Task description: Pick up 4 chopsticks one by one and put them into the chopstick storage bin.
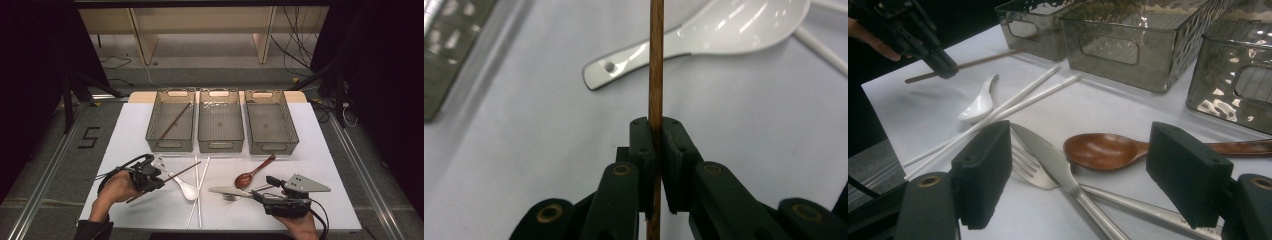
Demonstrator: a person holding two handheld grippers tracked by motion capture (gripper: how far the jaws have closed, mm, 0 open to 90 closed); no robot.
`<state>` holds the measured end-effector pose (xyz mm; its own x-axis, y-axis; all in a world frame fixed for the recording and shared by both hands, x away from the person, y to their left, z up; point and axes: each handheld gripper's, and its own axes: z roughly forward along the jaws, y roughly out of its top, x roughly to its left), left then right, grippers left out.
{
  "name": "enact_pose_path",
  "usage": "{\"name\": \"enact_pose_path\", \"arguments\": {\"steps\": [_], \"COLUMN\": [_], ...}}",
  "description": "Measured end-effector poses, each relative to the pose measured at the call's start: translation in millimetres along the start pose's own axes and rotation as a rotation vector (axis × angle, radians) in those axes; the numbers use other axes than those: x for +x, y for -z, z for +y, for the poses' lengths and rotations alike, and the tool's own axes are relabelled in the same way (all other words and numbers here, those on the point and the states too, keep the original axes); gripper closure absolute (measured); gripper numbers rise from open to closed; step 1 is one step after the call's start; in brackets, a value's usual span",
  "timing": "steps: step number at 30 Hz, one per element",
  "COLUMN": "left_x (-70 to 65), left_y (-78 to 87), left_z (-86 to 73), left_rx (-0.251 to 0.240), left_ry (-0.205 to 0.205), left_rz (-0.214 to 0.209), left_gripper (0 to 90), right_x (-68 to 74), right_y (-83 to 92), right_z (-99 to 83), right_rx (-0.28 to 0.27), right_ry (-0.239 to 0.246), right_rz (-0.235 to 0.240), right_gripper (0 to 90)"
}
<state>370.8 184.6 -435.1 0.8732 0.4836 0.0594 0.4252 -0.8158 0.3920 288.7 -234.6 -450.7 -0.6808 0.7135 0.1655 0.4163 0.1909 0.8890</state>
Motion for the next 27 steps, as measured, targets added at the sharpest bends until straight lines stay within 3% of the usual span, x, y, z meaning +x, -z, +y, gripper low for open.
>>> {"name": "enact_pose_path", "arguments": {"steps": [5, 11, 25, 27], "left_x": [4.8, 9.9, 22.7, 25.2], "left_y": [9.8, 12.3, 24.9, 27.0], "left_z": [2.2, 3.3, 13.7, 15.3], "left_rx": [-0.072, -0.118, -0.244, -0.264], "left_ry": [0.066, 0.131, 0.197, 0.212], "left_rz": [0.011, 0.016, 0.042, 0.062], "left_gripper": [84.1, 84.1, 84.0, 84.0], "right_x": [0.2, -0.2, -0.6, -0.7], "right_y": [-0.4, -0.2, -0.5, -0.3], "right_z": [-0.1, -0.3, -0.6, -0.6], "right_rx": [0.002, 0.001, 0.001, 0.0], "right_ry": [0.001, 0.001, -0.002, -0.007], "right_rz": [-0.001, -0.002, -0.005, -0.006], "right_gripper": [27.0, 27.0, 27.0, 27.1]}}
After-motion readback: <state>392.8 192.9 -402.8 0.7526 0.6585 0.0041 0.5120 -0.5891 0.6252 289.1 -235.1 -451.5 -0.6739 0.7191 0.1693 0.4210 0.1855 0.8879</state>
